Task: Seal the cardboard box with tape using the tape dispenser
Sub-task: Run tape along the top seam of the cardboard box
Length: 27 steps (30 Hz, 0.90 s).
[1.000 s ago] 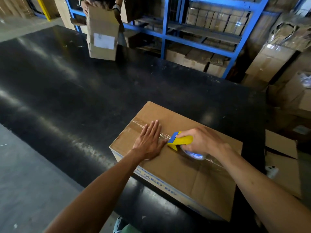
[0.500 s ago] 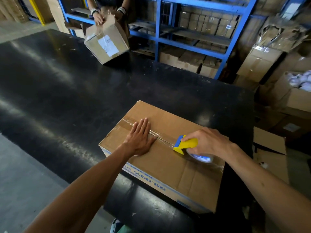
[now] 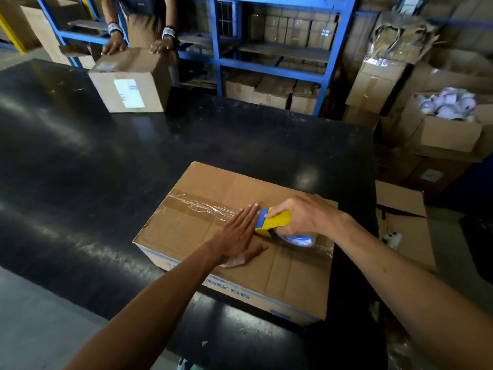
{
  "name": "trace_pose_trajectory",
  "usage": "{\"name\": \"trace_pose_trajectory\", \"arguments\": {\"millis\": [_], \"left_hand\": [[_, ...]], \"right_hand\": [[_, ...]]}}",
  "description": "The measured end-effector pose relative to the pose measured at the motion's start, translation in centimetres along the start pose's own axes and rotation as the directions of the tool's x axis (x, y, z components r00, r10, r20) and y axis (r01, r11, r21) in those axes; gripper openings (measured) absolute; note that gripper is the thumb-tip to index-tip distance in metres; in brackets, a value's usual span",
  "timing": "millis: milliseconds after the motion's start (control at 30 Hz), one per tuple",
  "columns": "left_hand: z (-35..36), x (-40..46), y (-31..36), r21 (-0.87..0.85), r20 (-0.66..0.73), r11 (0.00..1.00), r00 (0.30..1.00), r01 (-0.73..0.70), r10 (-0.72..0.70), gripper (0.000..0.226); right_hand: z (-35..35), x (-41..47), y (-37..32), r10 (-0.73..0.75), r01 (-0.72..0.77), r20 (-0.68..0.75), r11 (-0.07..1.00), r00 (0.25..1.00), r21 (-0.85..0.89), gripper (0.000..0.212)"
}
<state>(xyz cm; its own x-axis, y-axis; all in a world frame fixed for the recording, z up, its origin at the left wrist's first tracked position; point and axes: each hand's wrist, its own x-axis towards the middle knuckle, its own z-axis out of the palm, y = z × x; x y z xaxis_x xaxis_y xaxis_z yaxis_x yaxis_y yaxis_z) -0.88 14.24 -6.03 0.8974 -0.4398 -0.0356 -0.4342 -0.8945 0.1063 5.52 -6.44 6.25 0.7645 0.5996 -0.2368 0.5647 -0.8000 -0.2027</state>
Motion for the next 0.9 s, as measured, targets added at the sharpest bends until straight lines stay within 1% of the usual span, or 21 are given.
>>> {"name": "trace_pose_trajectory", "arguments": {"millis": [200,300,367,433,533,600,633,733,800,900], "left_hand": [[-0.1,0.0,-0.3,0.004,-0.008,1.000,1.000,-0.008,0.008,0.089],[-0.2,0.0,-0.3,0.031,0.020,1.000,1.000,-0.003,0.003,0.089],[-0.2,0.1,-0.4,0.031,0.035,0.999,0.999,-0.005,0.004,0.089],[-0.2,0.2,-0.4,0.023,0.043,1.000,0.999,-0.020,0.019,0.089],[-0.6,0.2,0.1,0.042,0.085,0.999,0.996,-0.011,0.007,0.091],[-1.1,0.6,1.5,0.053,0.098,0.998,0.995,0.023,-0.028,0.098],[-1.1,1.1,2.7,0.033,0.090,0.999,0.996,0.016,-0.019,0.102],[0.1,3.0,7.7,-0.025,0.070,0.996,0.994,-0.083,0.084,0.112],[1.0,3.7,9.9,-0.063,0.025,0.996,0.998,-0.055,0.057,0.115],[1.1,3.7,10.1,-0.012,0.056,1.000,0.998,-0.024,0.025,0.120]], "right_hand": [[0.2,-0.5,0.5,-0.021,0.020,0.018,0.999,1.000,0.035,0.054],[0.2,-2.3,1.6,-0.023,0.023,0.028,1.000,0.999,-0.011,0.052],[-0.2,-4.7,3.8,0.023,-0.021,0.062,0.999,0.998,-0.031,0.048],[-0.5,-7.5,6.3,0.082,-0.082,0.101,0.997,0.992,-0.004,0.045],[-0.2,-9.5,7.6,0.112,-0.114,0.101,0.993,0.989,0.009,0.045],[-0.2,-9.1,7.5,0.109,-0.107,0.086,0.994,0.990,-0.028,0.044],[-0.3,-8.7,7.5,0.106,-0.102,0.084,0.994,0.991,-0.041,0.044],[-0.4,-8.4,7.7,0.111,-0.107,0.073,0.993,0.991,-0.047,0.045],[-0.2,-8.7,8.0,0.117,-0.115,0.062,0.993,0.991,-0.034,0.045],[0.1,-9.4,8.2,0.107,-0.108,0.055,0.994,0.993,0.019,0.046]]}}
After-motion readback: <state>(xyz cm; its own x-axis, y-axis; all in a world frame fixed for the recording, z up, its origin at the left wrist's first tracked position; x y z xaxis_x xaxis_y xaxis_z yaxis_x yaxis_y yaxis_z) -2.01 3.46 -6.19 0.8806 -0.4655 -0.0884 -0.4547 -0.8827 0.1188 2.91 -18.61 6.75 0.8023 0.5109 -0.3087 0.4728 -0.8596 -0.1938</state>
